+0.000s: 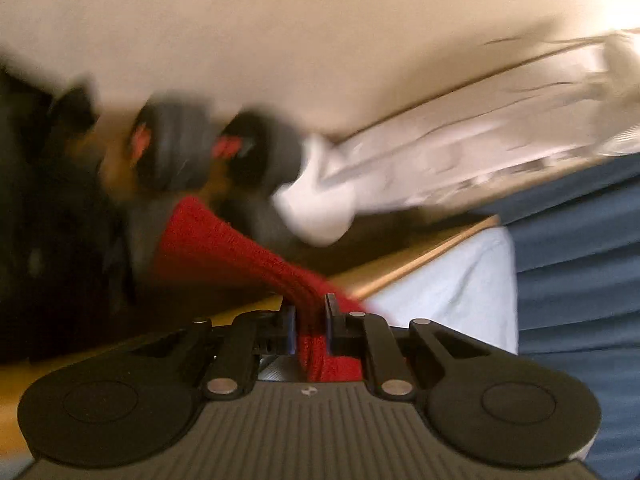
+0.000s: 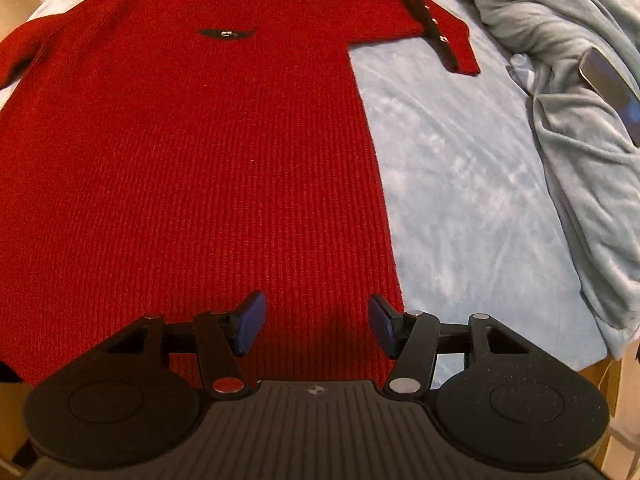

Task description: Fold small clothes

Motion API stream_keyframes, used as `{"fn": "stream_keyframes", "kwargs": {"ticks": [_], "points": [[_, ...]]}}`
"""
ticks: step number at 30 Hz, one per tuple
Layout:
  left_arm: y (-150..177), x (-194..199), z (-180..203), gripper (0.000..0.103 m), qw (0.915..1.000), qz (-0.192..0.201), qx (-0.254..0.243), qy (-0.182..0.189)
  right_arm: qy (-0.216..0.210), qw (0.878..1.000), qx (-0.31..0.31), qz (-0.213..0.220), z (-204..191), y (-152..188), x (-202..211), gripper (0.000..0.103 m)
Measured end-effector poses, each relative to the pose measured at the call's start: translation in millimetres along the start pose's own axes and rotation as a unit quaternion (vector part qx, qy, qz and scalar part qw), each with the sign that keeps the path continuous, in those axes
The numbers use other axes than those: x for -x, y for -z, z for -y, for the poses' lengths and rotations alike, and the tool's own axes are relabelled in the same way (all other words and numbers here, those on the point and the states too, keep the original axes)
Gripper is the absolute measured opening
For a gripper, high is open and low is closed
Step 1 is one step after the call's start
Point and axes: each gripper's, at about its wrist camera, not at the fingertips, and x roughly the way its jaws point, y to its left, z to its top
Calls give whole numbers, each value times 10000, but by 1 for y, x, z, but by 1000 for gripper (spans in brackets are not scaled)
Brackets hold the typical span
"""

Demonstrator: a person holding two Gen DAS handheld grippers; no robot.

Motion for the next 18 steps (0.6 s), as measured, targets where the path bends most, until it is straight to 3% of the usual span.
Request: {"fn": "stream_keyframes", "kwargs": {"ticks": [4, 7, 10, 13, 15, 18], "points": [[-43, 48, 49, 10, 9937, 549, -766, 602, -24, 9999, 46, 108, -6, -5, -1, 57], [-49, 59, 76, 10, 9894, 585, -1183, 607, -141, 9998, 4, 162, -10, -7, -5, 57], [-30, 52, 91, 10, 9851, 542, -1590, 378, -236, 9996, -31, 161, -13, -6, -9, 57], [-5, 48, 109, 10, 9823, 489, -1766, 386, -333, 9992, -86, 212, -9, -1, -9, 57], [14, 54, 137, 10, 9754, 475, -2069, 596, -330, 9991, -184, 204, -1, 4, -10, 57], [59, 68, 207, 10, 9540, 381, -2705, 1238, -296, 9986, -399, 204, 10, 12, -14, 57]]}}
